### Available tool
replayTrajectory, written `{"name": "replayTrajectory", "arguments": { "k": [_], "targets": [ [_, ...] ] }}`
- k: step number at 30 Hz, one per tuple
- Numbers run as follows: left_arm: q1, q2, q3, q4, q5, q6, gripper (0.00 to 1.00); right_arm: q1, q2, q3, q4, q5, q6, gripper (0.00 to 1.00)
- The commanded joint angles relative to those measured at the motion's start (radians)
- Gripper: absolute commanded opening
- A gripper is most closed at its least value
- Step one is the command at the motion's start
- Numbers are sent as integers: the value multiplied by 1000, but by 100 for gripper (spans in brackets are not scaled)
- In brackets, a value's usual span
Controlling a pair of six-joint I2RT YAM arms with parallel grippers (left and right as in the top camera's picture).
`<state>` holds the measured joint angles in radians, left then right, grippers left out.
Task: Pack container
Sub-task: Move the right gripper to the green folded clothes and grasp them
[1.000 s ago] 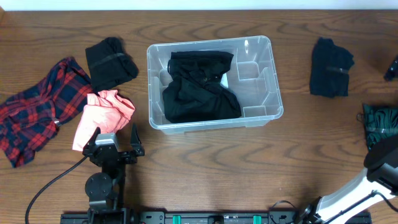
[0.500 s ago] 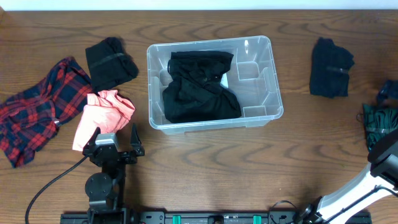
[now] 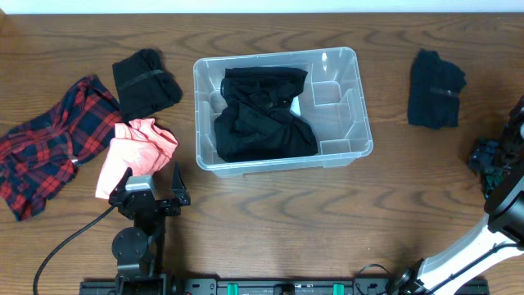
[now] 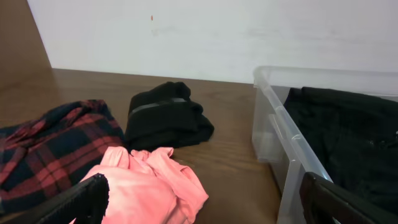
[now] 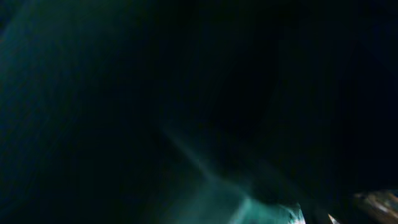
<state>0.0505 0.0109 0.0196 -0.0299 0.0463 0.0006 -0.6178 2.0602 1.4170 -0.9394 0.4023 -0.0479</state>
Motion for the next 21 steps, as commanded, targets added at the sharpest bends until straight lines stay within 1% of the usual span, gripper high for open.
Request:
{"name": "replayTrajectory", "arguments": {
  "k": [1,4,5,7,9,12,14,17,19,21],
  "targets": [
    [-2,-6,-16,-38,-8,6,98,4,2,-43,54,-54,-90,99],
    [-2,-6,-16,-38,-8,6,98,4,2,-69,101,-152,-97,99],
    [-2,-6,-16,-38,-8,6,98,4,2,-74,111,-172,-96,97],
    [-2,-6,-16,-38,-8,6,98,4,2,-77,118,-203,-96,89],
    [-2,-6,-16,-38,-8,6,98,4,2,-77,122,-227,-95,77],
    [-2,-6,-16,-38,-8,6,98,4,1,-77,124,-235,-93,54],
    [-2,-6,-16,-38,-8,6,98,4,1,-77,123,-236,-79,51],
    [-2,-6,-16,-38,-8,6,98,4,1,-76,120,-262,-80,40],
    [-2,-6,-16,-38,-8,6,98,4,0,-75,120,-282,-80,26],
    [-2,-6,-16,-38,-9,6,98,4,-1,-66,117,-309,-75,7]
  ]
}}
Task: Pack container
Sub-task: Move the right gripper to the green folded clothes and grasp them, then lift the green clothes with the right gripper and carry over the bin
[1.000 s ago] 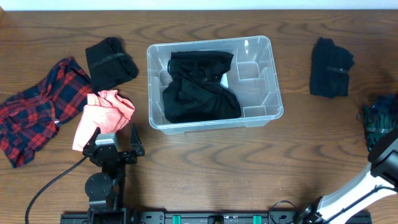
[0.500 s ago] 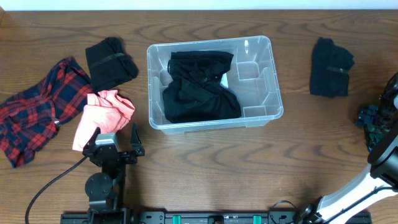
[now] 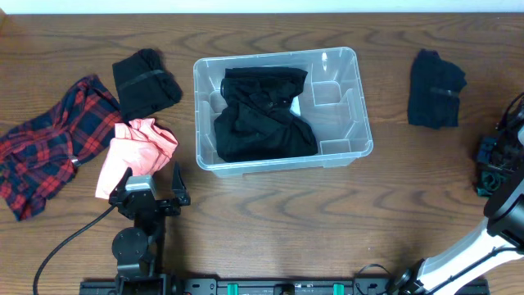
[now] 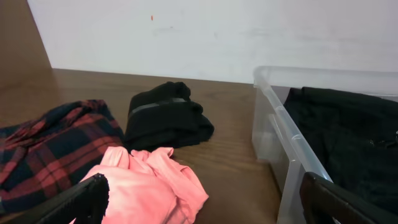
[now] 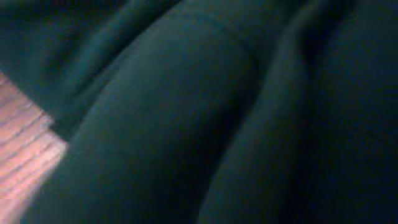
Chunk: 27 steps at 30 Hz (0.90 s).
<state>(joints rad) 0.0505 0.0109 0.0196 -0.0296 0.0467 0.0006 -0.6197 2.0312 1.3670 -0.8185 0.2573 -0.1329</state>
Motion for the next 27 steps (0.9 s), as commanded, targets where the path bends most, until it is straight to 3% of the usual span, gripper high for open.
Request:
{"name": "replayTrajectory", "arguments": {
  "k": [1,9,17,27],
  "targets": [
    [-2,-6,-16,-38,-9,6,98,9,26,-5,-11,-165,37,1],
    [-2,-6,-16,-38,-9,6,98,100,-15,192,-161,-234,88,1],
    [-2,-6,-16,-38,-9,6,98,321,-119,469,-317,-432,137,1],
    [-2,-6,-16,-38,-9,6,98,643,-269,610,-287,-567,188,1]
  ]
}}
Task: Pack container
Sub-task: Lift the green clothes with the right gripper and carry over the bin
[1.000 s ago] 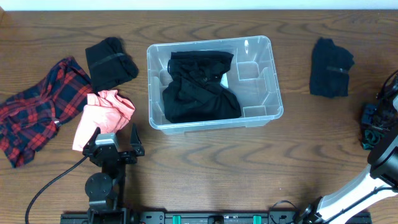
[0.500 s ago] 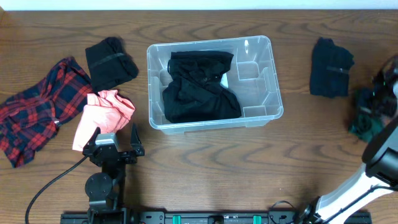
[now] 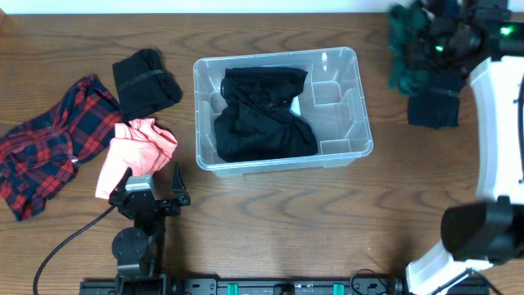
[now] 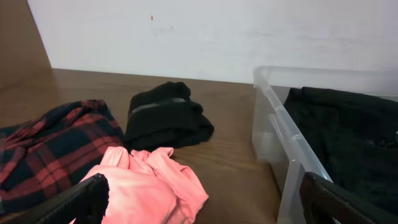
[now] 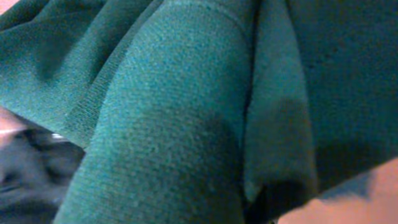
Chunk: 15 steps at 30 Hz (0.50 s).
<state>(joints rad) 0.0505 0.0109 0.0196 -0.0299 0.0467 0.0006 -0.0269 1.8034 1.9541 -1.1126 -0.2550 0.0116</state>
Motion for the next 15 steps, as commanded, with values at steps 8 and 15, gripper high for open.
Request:
{"name": "replayTrajectory", "arguments": {
  "k": [8,15],
  "targets": [
    [-2,-6,-16,-38,-9,6,98,238,-19,4,94,-98,45,1],
    [-2,-6,-16,-38,-9,6,98,277,23,1,148,-56,101,1]
  ]
}}
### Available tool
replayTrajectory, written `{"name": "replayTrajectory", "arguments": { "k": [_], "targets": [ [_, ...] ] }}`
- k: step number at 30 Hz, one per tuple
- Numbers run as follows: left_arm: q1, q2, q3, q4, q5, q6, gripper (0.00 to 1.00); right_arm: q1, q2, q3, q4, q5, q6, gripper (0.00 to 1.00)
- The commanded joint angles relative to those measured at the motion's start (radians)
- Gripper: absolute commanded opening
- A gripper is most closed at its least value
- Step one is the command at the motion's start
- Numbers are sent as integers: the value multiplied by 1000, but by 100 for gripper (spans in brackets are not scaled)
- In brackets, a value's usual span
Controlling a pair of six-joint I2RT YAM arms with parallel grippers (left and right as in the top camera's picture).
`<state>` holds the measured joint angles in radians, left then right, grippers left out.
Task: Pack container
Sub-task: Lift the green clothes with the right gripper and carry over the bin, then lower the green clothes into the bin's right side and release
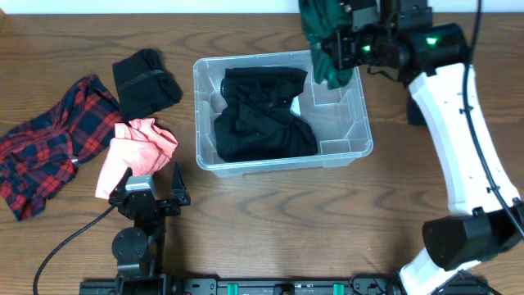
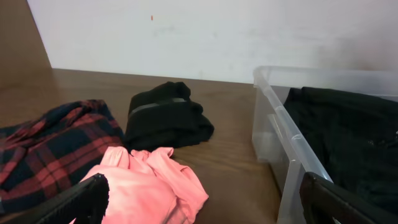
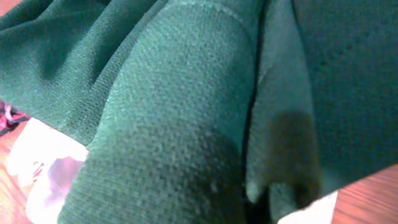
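Note:
A clear plastic container (image 1: 199,123) stands mid-table with a black garment (image 1: 262,115) in its left part. Above its back right corner hangs a dark green garment (image 1: 326,51), with my right gripper (image 1: 348,43) shut on it. Green cloth (image 3: 186,112) fills the right wrist view and hides the fingers. My left gripper (image 1: 150,190) rests open near the front edge, left of the container. In the left wrist view its fingertips (image 2: 90,196) frame a pink garment (image 2: 143,193) and the container wall (image 2: 292,155).
Left of the container lie a folded black garment (image 1: 145,82), a red plaid shirt (image 1: 49,143) and the pink garment (image 1: 135,152). Another black garment (image 1: 412,113) lies right of the container, mostly hidden by my right arm (image 1: 454,131).
My right gripper, still holding the green garment, has moved left from the table's back right to above the container's back right corner. The left arm has not moved.
My right gripper was low at the table's right edge on the green garment. It stayed there a moment later. Then it held the garment high at the back right, over the black garment, and now it holds it over the container.

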<state>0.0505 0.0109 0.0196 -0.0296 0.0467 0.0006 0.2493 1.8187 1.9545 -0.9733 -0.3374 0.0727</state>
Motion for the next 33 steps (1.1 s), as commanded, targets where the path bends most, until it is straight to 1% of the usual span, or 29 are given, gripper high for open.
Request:
{"name": "replayTrajectory", "arguments": {
  "k": [1,4,7,12,15,17,22,24,33],
  "targets": [
    [-2,-6,-16,-38,-9,6,98,3,10,0,2,58,46,1],
    [-2,-6,-16,-38,-9,6,98,19,10,0,-16,163,51,1],
    [-2,-6,-16,-38,-9,6,98,68,10,0,-34,343,86,1],
    [-2,-6,-16,-38,-9,6,98,209,31,0,-19,606,129,1],
    [-2,-6,-16,-38,-9,6,98,270,61,0,-31,777,230,1],
    [-2,-6,-16,-38,-9,6,98,293,88,0,-45,840,281,1],
    [-2,-6,-16,-38,-9,6,98,299,177,0,-56,867,344,1],
    [-2,-6,-16,-38,-9,6,98,289,214,0,-66,915,382,1],
    [-2,-6,-16,-38,-9,6,98,279,330,0,-78,925,431,1]
  ]
}}
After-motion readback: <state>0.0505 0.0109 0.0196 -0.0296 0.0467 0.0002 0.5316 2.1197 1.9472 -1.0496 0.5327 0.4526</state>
